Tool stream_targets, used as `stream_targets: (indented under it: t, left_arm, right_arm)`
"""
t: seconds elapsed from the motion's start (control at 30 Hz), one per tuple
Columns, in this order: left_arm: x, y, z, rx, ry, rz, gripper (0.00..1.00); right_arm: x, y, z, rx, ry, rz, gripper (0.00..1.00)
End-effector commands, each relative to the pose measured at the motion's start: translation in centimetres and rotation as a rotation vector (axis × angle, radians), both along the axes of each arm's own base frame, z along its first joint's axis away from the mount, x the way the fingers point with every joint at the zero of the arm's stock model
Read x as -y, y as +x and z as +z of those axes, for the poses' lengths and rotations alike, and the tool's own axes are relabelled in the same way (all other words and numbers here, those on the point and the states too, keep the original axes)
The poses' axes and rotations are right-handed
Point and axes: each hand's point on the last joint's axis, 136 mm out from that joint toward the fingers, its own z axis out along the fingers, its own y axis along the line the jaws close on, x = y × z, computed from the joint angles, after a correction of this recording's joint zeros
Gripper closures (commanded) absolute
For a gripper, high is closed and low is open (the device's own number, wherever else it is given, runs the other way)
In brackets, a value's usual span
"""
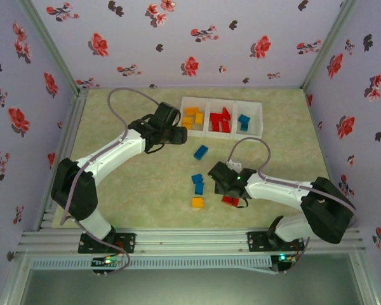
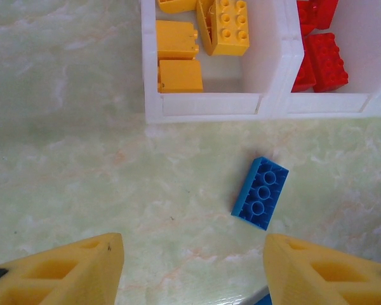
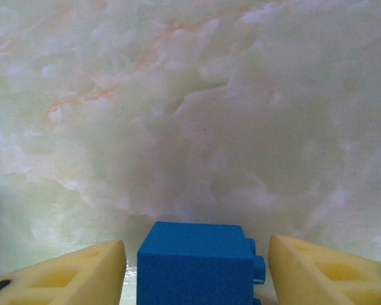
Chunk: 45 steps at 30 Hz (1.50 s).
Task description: Sort the legos into containers by color
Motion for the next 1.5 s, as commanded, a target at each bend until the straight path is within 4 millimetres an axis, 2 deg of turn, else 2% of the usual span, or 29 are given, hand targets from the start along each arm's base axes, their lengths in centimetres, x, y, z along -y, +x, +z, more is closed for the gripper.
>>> stream_targets:
  t: [0.0,0.23,0.37,0.47,0.63,0.77,0.83,0.97,1.13,1.2,1.3,1.37,1.47]
  left_arm:
    - [-0.3,-0.2,1.0,0.023,-0.01,0.019,0.4]
    - [-0.8,-0.6,1.5,0.034,-0.009,0.022,0.41]
    - [-1.1,-0.7,1.7,0.044,-0.007,0.029,0.4]
    - [-1.4,-0.7,1.5,0.04,0.006,0.035,0.41]
    - [-1.7,-1.1,2.0,0.045,0.004,0.038,0.41]
    - [-2.1,-1.3,2.4,0.055,0.007,0.046,0.41]
    - [-2.1,-1.3,2.7,0.061,0.003,0.048,0.41]
    - [-2.2,-1.4,3.0,0.06,0.003,0.049,0.41]
    - [-2.6,-1.9,3.6,0.074,0.005,0.039,0.41]
    - [-2.7,-2.0,3.7,0.076,0.007,0.036,0.41]
    - [-2.7,-2.0,3.8,0.074,0.009,0.033,0.4]
    - [-2.7,-2.2,3.7,0.072,0.014,0.028,0.38]
    - [-2.8,-2.3,3.7,0.073,0.014,0.026,0.38]
  right_arm:
    - [0.5,0.1,0.1,0.01,-0.041,-0.016,0.42]
    - [0.0,1.7,1.2,0.049,-0.013,0.005,0.6]
    - [0.6,4.5,4.2,0.107,0.004,0.009,0.62]
    - [1.6,7.2,7.4,0.178,0.013,0.01,0.63]
    - [4.8,12.8,12.4,0.269,-0.011,-0.009,0.63]
    - [6.4,17.4,15.3,0.314,0.009,-0.021,0.63]
    - [7.1,19.8,15.5,0.306,0.015,-0.03,0.63]
    - [8.5,23.8,14.6,0.264,-0.011,-0.047,0.63]
    - [10.3,27.0,11.6,0.194,-0.036,-0.08,0.63]
    - [10.7,28.1,10.7,0.169,-0.025,-0.083,0.61]
    - [11.3,28.7,9.6,0.125,-0.041,-0.097,0.45]
    - [11.4,28.8,9.7,0.12,-0.044,-0.099,0.39]
    - [11.3,28.4,10.3,0.14,-0.028,-0.102,0.36]
